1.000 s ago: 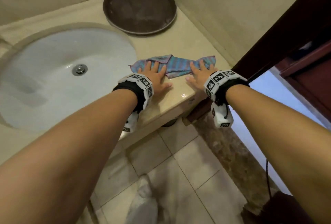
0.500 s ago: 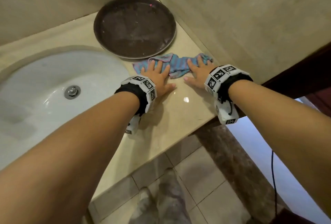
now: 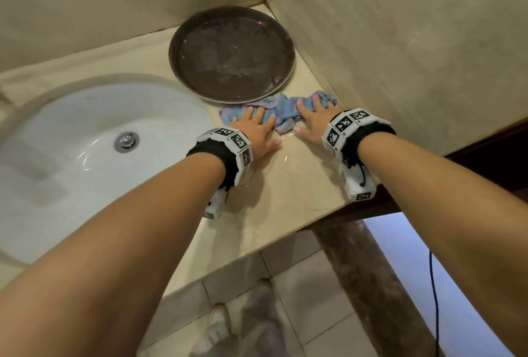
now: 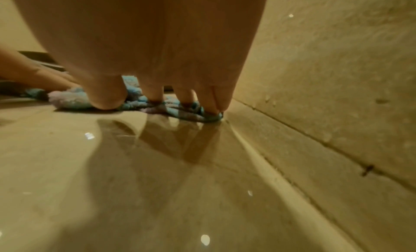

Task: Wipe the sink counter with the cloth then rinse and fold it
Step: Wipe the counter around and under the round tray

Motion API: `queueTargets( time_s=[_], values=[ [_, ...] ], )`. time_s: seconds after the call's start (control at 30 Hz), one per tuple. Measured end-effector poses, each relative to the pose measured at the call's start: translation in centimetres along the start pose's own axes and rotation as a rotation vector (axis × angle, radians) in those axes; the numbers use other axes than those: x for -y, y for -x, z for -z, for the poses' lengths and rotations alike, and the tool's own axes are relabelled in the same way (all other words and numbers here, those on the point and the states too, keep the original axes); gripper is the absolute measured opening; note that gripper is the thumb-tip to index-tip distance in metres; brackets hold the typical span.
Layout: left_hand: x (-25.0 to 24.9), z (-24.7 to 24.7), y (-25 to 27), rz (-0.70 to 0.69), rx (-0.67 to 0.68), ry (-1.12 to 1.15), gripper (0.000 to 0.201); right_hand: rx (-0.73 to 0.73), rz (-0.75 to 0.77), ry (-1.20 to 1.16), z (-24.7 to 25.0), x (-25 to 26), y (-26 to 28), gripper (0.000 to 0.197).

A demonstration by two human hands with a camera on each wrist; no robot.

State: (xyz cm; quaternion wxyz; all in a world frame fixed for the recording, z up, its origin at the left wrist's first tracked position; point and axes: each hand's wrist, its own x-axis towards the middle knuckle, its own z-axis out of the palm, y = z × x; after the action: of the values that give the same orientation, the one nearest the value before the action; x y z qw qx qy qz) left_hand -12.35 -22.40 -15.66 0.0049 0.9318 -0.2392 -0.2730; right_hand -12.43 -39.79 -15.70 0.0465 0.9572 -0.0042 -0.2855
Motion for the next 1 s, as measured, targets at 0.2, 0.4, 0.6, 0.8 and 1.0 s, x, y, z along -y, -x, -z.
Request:
queueTargets(
  time_s=[0.2, 0.4, 0.6, 0.8, 1.0],
  values=[
    [1.5, -0.8, 1.5, -0.001, -0.056, -0.017, 0.058, 0.047, 0.048, 0.118, 2.0, 0.1, 0.2, 0.071],
    [2.4, 0.2, 2.2, -0.034, -0.118, 0.059, 0.043, 0.082, 0.062, 0.097, 1.6, 0.4, 1.4, 0.072],
    [7.0, 2.1, 2.0, 0.188, -0.336, 0.492, 0.039, -0.065, -0.016, -0.258, 3.6, 0.7, 1.2, 0.046],
    [12.6, 2.2, 0.4, 0.546, -0.398, 1.053, 0.058, 0.014, -0.323, -0.331, 2.7, 5.5, 0.2, 0.087],
    [13.6, 2.8, -1.3, 0.492, -0.31, 1.477, 0.034, 0.028, -0.472, -0.327, 1.2, 9.0, -1.5, 0.114]
  ],
)
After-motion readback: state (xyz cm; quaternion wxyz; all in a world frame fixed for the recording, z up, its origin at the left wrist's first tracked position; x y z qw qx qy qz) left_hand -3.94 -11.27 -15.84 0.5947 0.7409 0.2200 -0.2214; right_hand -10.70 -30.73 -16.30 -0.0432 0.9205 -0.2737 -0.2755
